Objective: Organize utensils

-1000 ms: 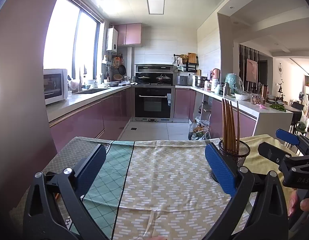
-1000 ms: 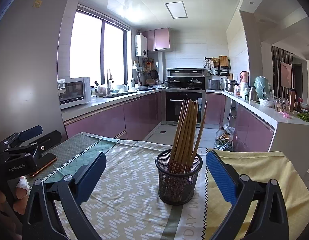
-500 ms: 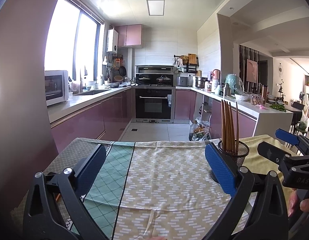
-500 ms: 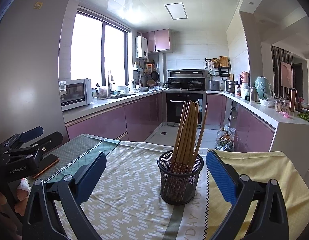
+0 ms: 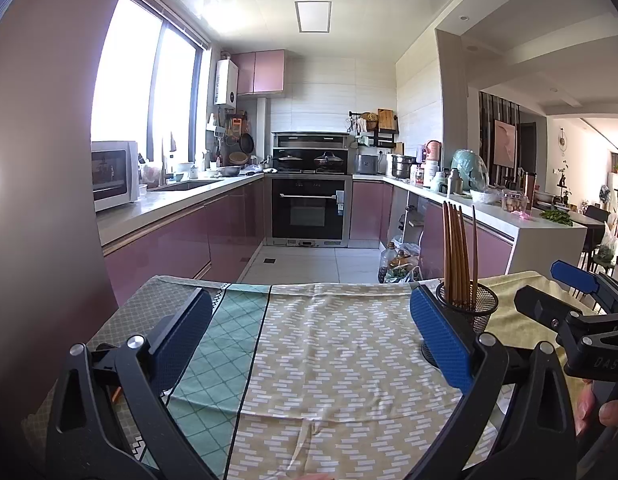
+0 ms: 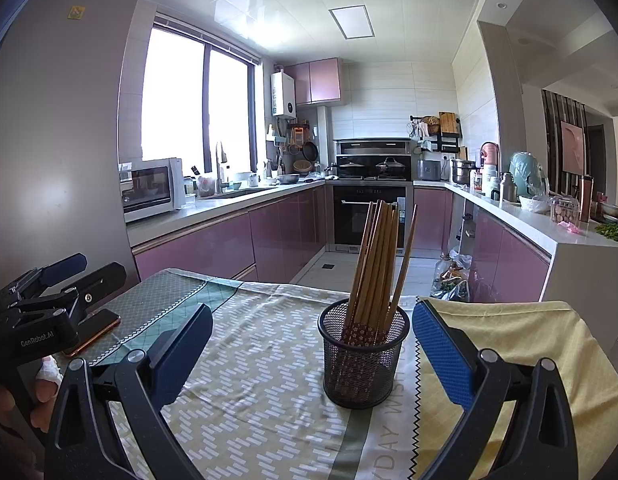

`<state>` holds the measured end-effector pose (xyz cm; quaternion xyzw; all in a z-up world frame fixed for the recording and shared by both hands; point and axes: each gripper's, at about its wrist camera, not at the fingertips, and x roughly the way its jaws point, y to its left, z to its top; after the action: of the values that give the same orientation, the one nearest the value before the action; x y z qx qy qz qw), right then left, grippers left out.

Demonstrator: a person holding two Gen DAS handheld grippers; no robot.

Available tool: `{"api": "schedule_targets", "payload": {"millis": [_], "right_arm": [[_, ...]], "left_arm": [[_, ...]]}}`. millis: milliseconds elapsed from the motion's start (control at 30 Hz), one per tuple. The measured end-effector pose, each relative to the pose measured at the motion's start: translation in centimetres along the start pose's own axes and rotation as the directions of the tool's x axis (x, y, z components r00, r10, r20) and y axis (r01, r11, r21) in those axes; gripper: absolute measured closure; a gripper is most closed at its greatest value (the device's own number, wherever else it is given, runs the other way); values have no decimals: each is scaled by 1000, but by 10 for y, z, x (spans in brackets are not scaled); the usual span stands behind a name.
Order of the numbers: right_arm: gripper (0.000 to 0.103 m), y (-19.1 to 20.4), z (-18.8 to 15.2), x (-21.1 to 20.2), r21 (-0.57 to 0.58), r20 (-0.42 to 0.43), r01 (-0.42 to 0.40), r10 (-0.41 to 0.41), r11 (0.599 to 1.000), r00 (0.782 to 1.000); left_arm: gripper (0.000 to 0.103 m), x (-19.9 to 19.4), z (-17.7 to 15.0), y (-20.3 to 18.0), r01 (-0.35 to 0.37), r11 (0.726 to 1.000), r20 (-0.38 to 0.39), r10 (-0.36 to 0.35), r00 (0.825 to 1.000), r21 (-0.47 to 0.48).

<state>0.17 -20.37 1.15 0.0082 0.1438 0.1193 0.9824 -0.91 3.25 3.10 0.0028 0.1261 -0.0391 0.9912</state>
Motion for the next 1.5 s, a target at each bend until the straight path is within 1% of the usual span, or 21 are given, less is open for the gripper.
{"api": "schedule_targets", "payload": {"millis": [1500], "right_arm": [[6,3,-1,0,7,-3,6,-6,1000,1000]], "left_arm": [[6,-1,-4,0,-10,1000,-2,10,1000,-4]]}}
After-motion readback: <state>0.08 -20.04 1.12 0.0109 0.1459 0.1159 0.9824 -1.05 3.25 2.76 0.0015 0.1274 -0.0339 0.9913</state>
